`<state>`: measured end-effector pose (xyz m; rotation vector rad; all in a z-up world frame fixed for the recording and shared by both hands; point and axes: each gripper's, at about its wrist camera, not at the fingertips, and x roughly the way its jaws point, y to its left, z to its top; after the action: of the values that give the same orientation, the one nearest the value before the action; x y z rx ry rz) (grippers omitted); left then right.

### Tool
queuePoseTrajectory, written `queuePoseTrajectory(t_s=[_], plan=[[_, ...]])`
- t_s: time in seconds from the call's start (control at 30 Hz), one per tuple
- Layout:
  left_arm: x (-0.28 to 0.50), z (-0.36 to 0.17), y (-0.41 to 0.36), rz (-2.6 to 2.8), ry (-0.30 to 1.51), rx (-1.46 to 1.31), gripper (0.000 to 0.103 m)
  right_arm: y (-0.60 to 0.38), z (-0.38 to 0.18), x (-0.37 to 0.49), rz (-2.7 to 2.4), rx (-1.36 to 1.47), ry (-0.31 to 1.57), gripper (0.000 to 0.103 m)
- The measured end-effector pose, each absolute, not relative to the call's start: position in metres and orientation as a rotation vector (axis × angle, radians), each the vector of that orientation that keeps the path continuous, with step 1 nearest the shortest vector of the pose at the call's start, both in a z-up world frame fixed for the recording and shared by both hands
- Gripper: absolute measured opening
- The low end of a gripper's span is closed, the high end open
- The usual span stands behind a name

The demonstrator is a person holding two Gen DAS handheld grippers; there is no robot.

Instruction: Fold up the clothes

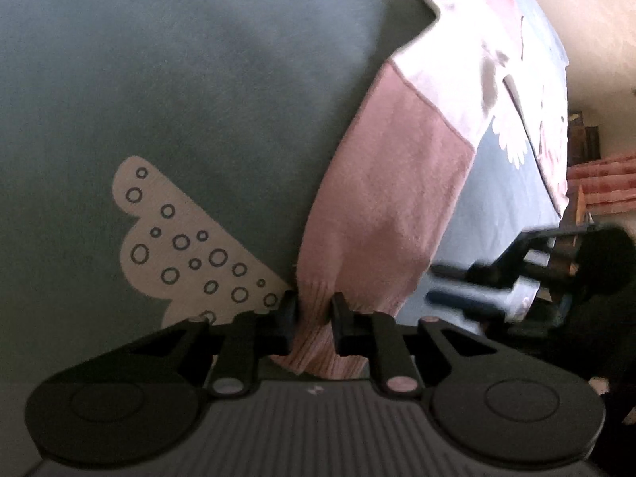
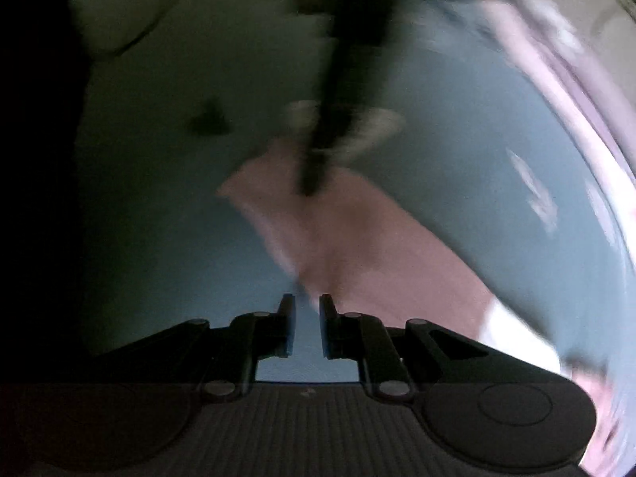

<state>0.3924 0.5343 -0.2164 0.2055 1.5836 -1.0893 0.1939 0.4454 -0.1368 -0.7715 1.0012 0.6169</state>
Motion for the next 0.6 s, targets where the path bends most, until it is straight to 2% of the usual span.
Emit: queuePoseTrajectory(t_s=[0.1,0.23,0.37,0.43,0.6], plan=[[0.389,-0.217,0.536,-1.089,1.582,0.189,0.016,0.455,-0.143,0.197,0.673,-0.796,0.975,0.016],[0.390,-0.220,0.538,-1.086,1.597,0.163,0.016,0.463,-0.146,0.201,0.698,-0.817,0.924,0.022],[0.389,-0.221,0.533,-1.095,1.593,0.173,0.016,0.464,-0.154,0.211,0.702,-0.821,0.925,0.023],[0.387,-0.220,0.532,-1.098,1.581,0.185,0.012,0.457,-0.148,0.224,0.669,-0.716,0.976,0.008],[0.379,-0.211,0.535,-1.108,1.572,0.208,0.011,0.429,-0.133,0.252,0.668,-0.416,1.078,0.006]])
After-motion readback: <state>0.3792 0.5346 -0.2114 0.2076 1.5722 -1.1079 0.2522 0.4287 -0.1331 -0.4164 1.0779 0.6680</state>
